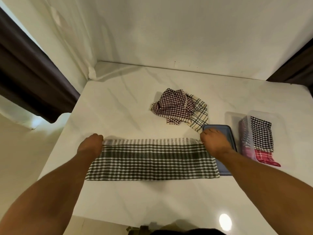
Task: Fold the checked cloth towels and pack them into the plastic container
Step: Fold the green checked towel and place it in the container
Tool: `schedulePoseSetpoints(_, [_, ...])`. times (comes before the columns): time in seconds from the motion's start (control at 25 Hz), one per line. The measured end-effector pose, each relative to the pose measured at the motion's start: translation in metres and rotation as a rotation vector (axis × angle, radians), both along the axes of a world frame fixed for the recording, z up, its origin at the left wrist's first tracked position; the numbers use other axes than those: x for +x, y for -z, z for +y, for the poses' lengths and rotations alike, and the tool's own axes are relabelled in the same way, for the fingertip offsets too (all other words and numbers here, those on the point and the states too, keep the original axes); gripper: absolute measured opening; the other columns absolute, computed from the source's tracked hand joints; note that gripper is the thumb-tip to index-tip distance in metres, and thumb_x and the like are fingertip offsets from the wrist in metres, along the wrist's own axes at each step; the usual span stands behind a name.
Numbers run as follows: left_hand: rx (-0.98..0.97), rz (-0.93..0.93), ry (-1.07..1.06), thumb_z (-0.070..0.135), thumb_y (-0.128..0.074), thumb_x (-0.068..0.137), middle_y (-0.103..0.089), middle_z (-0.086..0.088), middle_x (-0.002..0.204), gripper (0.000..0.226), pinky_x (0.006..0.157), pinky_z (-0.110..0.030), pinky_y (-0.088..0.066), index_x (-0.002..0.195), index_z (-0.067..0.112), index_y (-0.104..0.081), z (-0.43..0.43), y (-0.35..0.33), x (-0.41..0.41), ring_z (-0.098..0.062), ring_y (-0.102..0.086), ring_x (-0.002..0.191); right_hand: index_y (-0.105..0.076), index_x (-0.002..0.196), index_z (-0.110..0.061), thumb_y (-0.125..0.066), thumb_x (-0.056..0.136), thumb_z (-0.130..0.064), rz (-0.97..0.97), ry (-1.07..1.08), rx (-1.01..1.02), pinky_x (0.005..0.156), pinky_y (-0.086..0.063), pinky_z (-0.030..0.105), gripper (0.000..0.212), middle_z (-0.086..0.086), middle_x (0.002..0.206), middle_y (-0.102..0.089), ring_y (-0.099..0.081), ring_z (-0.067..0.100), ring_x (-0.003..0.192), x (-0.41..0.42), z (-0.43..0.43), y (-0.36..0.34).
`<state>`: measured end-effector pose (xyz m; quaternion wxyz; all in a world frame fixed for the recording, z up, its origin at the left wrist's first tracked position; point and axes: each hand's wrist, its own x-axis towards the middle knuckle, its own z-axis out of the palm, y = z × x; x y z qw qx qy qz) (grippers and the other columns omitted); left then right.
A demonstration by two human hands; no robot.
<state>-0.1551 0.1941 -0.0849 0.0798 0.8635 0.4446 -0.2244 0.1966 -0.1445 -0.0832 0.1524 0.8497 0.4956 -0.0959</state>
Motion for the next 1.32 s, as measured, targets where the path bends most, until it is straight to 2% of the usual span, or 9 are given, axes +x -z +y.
schedulePoseSetpoints(0.16, [-0.015,0.024,0.031,0.015,-0.054,0.094,-0.048,-0.011,0.123,0.028,0.096,-0.042,-0.049,0.121,0.009,-0.058,0.002,0.013,-0.002,-0.029,-0.056,0.113,-0.061,0.115,-0.015,-0.063,0.082,-0.002,-0.005,-0.061,-0.118,0.088,-0.045,0.038,0.036,0.004,0.118,-0.061,-0.053,0.027,0.112,0.0,0.006,0.005])
schedulePoseSetpoints(0.36, [0.083,0.104,0.113,0.015,-0.051,0.094,-0.048,-0.007,0.123,0.031,0.095,-0.04,-0.044,0.125,0.015,-0.056,-0.005,0.017,-0.005,-0.026,-0.048,0.115,-0.061,0.115,-0.018,-0.064,0.082,-0.003,0.022,-0.092,-0.161,0.088,-0.048,0.038,0.037,0.001,0.119,-0.06,-0.053,0.024,0.112,0.0,0.009,0.009])
schedulePoseSetpoints(0.56, [0.034,0.062,-0.007,0.011,-0.05,0.095,-0.039,-0.012,0.127,0.031,0.094,-0.044,-0.05,0.126,0.008,-0.055,-0.007,0.023,-0.006,-0.03,-0.05,0.113,-0.06,0.114,-0.017,-0.06,0.085,-0.001,0.051,-0.081,-0.19,0.089,-0.048,0.038,0.033,0.004,0.118,-0.059,-0.054,0.026,0.111,-0.003,0.01,0.01])
schedulePoseSetpoints(0.72, [0.061,0.153,0.067,0.018,-0.05,0.096,-0.052,-0.009,0.128,0.031,0.099,-0.037,-0.046,0.126,0.012,-0.054,-0.005,0.019,0.003,-0.026,-0.049,0.12,-0.054,0.106,-0.024,-0.06,0.079,-0.004,0.118,0.066,-0.003,0.086,-0.044,0.035,0.034,0.001,0.107,-0.063,-0.054,0.024,0.104,0.002,0.006,0.004])
schedulePoseSetpoints(0.84, [0.141,0.21,0.156,0.02,-0.05,0.092,-0.062,0.0,0.119,0.025,0.09,-0.031,-0.042,0.115,0.02,-0.059,0.0,0.004,0.013,-0.02,-0.051,0.112,-0.054,0.107,-0.023,-0.066,0.082,-0.013,0.373,0.277,0.161,0.075,-0.051,0.031,0.03,0.003,0.099,-0.066,-0.062,0.024,0.091,0.019,-0.004,-0.009])
schedulePoseSetpoints(0.96, [0.117,0.063,0.133,0.018,-0.054,0.09,-0.06,-0.003,0.113,0.022,0.089,-0.033,-0.046,0.111,0.018,-0.062,0.011,-0.008,0.021,-0.022,-0.056,0.105,-0.069,0.089,-0.02,-0.08,0.078,-0.018,0.539,0.347,0.311,0.063,-0.044,0.013,0.016,-0.006,0.081,-0.068,-0.062,0.013,0.076,0.034,-0.017,-0.03])
schedulePoseSetpoints(1.12, [0.094,-0.096,0.116,0.015,-0.06,0.089,-0.054,-0.01,0.113,0.019,0.088,-0.036,-0.048,0.107,0.012,-0.059,0.018,-0.037,0.029,-0.028,-0.058,0.102,-0.071,0.091,-0.026,-0.077,0.083,-0.026,0.526,0.31,0.276,0.073,-0.049,0.027,0.01,-0.008,0.088,-0.069,-0.065,0.014,0.085,0.055,-0.037,-0.052])
schedulePoseSetpoints(1.24, [0.11,-0.109,0.122,0.016,-0.063,0.085,-0.063,-0.007,0.105,0.016,0.085,-0.034,-0.051,0.1,0.014,-0.066,0.016,-0.057,0.03,-0.025,-0.06,0.098,-0.068,0.086,-0.027,-0.079,0.082,-0.021,0.534,0.38,0.429,0.071,-0.047,0.027,0.013,-0.006,0.085,-0.068,-0.065,0.014,0.084,0.06,-0.052,-0.062])
schedulePoseSetpoints(1.32, [0.16,-0.156,0.085,0.02,-0.066,0.082,-0.064,-0.006,0.097,0.015,0.082,-0.035,-0.053,0.096,0.018,-0.07,0.013,-0.066,0.03,-0.026,-0.06,0.095,-0.069,0.086,-0.022,-0.082,0.079,-0.021,0.519,0.444,0.539,0.07,-0.047,0.028,0.014,-0.004,0.082,-0.068,-0.063,0.012,0.079,0.058,-0.058,-0.07])
